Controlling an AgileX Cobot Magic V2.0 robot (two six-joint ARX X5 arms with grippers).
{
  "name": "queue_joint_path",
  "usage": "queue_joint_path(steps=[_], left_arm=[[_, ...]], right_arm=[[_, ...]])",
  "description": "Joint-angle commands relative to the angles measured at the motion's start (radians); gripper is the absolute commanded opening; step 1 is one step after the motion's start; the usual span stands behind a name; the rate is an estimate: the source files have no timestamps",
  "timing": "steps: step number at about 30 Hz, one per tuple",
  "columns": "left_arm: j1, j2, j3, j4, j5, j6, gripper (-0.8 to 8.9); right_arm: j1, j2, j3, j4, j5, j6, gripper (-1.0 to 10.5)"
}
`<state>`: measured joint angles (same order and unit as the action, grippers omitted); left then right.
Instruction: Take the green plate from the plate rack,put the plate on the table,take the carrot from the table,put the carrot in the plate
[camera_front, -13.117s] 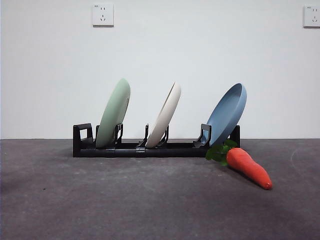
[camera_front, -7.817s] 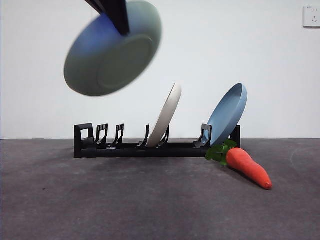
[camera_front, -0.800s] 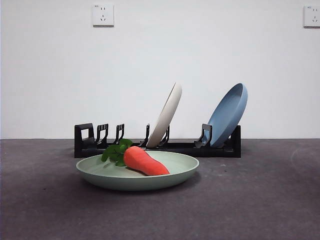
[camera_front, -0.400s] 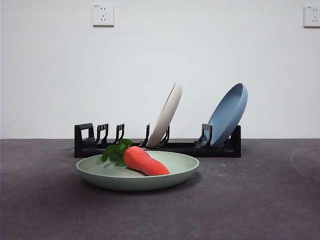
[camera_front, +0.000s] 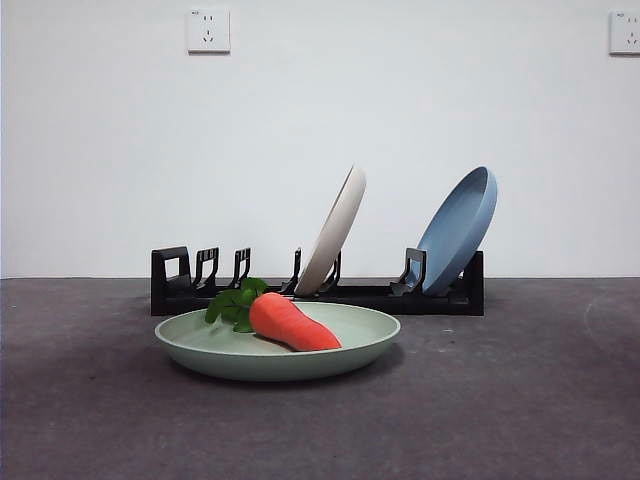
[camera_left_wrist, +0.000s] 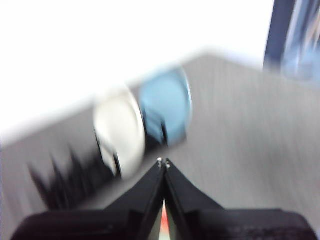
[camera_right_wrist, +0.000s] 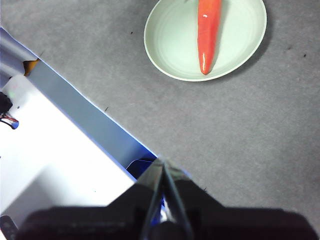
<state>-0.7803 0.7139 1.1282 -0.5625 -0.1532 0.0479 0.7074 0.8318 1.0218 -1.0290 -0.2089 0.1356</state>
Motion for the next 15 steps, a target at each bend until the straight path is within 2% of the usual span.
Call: queue_joint_path(steps=[1, 6, 10, 15], left_arm=[[0.180, -0.077, -0.077, 0.171, 0.167, 0.122, -0.04], [0.409, -0.248, -0.279, 0.399, 0.199, 0.139, -0.04], [0.528, -0.371, -0.475, 0.525, 0.201, 0.140, -0.04], [0.628, -0.497, -0.720, 0.594, 0.216, 0.131, -0.04]], right_arm=[[0.003, -0.002, -0.006, 0.002, 0.002, 0.005, 0.0], [0.003, -0.002, -0.006, 0.002, 0.002, 0.005, 0.0], [0.003, -0.002, -0.006, 0.002, 0.002, 0.005, 0.0], [0.003, -0.002, -0.006, 0.002, 0.002, 0.005, 0.0]])
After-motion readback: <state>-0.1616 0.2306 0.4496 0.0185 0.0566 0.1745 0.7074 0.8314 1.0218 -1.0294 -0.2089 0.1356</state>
